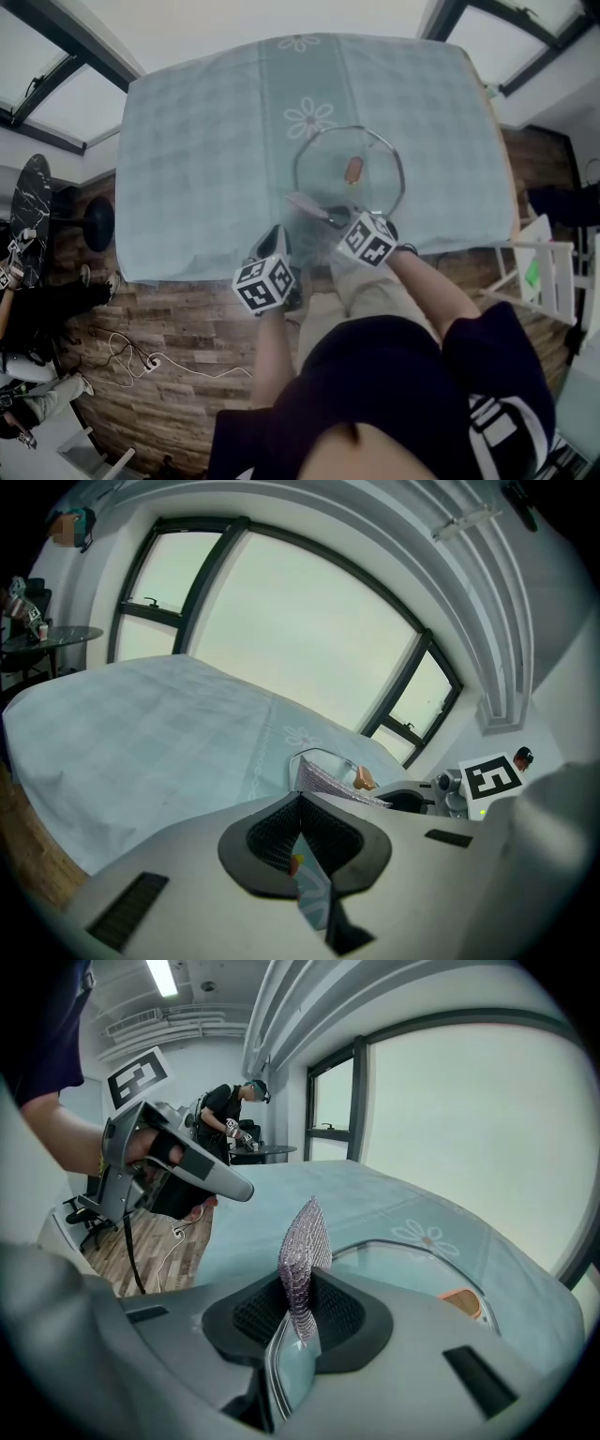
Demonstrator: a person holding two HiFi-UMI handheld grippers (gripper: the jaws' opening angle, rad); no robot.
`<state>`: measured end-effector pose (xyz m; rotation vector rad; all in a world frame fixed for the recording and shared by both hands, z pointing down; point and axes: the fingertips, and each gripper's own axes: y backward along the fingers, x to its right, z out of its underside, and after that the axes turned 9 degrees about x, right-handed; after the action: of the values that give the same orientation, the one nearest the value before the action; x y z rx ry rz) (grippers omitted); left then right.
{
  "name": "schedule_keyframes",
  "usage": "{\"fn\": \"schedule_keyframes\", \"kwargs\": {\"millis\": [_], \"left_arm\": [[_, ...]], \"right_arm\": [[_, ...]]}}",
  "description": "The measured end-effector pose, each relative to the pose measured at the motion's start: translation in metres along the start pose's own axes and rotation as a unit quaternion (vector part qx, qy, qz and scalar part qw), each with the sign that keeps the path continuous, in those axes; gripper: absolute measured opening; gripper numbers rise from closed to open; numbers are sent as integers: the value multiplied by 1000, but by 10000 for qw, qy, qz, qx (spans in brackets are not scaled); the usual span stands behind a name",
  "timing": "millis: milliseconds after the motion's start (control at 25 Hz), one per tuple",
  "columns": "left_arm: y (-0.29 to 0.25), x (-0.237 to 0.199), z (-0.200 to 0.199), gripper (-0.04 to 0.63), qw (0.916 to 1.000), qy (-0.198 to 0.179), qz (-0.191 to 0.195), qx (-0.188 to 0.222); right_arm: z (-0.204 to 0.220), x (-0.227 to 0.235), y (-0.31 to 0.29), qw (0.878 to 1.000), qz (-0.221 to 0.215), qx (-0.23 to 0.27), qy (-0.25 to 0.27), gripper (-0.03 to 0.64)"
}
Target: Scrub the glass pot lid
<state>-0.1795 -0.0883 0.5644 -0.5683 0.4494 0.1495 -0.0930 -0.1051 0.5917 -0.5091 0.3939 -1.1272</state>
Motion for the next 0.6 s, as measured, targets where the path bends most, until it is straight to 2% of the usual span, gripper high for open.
{"fn": "schedule_keyframes", "kwargs": {"millis": [600], "left_arm": [[24,-1,10,0,10000,-5,25,44]], "right_arm": [[2,-23,5,9999,90,3,-107,77]]}}
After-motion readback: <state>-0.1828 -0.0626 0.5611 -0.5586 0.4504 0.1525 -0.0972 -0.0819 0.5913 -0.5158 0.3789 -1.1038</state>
